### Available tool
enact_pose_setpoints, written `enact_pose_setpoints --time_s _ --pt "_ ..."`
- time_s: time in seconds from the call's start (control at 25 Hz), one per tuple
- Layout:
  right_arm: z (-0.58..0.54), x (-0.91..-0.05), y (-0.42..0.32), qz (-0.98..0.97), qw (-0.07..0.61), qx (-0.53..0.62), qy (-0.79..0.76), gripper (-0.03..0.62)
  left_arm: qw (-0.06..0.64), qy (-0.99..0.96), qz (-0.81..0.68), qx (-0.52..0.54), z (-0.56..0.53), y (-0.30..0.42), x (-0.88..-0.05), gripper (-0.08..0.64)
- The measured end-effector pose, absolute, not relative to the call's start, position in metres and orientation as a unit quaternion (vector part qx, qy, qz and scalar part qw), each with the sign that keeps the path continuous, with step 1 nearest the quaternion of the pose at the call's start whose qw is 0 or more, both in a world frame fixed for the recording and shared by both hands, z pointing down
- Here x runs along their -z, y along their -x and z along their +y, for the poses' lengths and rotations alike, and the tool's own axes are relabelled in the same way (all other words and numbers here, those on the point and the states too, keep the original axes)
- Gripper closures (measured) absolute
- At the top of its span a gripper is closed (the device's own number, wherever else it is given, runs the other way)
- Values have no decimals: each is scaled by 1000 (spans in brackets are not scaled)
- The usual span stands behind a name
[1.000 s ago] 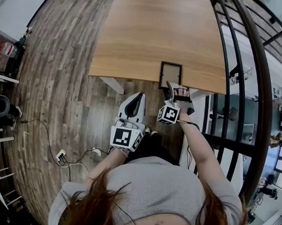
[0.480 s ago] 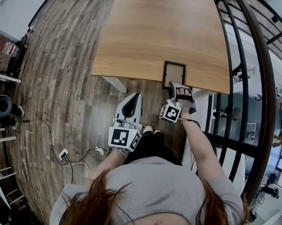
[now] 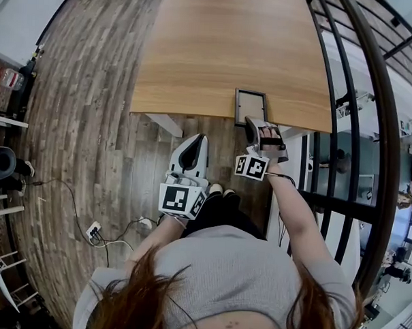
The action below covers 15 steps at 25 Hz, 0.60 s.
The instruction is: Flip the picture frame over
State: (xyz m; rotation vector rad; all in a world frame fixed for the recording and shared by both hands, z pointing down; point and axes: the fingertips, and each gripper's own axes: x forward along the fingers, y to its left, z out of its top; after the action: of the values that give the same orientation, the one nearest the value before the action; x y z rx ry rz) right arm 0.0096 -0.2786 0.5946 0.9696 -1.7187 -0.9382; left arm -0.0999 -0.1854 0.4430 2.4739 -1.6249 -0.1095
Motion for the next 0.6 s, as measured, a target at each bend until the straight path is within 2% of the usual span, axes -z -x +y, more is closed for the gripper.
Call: enact_pose_setpoints --time_s 0.16,0.28,0.44,0.6 --pt "-285 -568 -10 -731 407 316 -447 534 89 -836 -541 39 -187 96 -439 554" --pt "-291 -538 -13 -765 320 224 -511 534 88 -837 -539 42 -188 94 -438 554" --pt "-303 -505 -31 -788 158 46 -593 535 87 -839 -536 40 -190 91 -438 554" --pt "-311 -496 -72 -747 -57 -165 -642 537 88 -841 -532 39 -191 87 -439 555"
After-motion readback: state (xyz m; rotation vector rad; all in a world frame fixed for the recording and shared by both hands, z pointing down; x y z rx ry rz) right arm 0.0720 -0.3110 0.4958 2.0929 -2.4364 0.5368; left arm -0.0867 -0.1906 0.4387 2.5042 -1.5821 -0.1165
